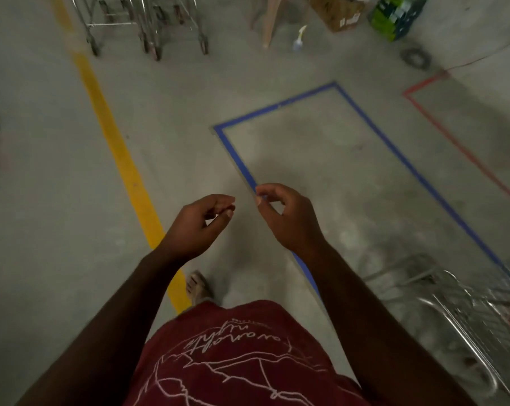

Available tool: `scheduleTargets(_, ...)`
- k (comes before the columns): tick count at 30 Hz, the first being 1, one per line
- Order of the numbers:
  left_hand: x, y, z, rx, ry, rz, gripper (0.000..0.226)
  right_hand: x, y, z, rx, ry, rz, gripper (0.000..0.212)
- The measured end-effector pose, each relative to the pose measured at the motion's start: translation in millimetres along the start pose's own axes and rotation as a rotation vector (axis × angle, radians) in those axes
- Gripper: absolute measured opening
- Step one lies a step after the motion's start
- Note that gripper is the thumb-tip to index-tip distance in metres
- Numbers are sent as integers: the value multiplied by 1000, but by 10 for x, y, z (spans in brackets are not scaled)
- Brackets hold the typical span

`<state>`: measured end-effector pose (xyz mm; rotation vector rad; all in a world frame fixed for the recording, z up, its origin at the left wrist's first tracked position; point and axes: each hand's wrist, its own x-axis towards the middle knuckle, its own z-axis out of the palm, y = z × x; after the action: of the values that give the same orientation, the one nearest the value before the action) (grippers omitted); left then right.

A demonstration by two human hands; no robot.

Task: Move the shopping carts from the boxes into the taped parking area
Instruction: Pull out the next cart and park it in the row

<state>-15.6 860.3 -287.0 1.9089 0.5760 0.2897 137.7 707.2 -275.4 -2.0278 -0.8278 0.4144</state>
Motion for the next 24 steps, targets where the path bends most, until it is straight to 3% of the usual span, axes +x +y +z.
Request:
scheduleTargets(11, 2066, -456, -1865, 56, -17, 16, 23, 2459, -850, 1137, 23, -17, -35, 26)
scheduleTargets(18, 3968, -885, -2865, 91, 38, 8, 22, 4529, -898, 1822, 52, -18, -67, 27)
scheduleTargets(24, 5486, -867, -3687, 96, 64, -14, 24, 6262, -1299, 2022, 50, -38, -85, 24)
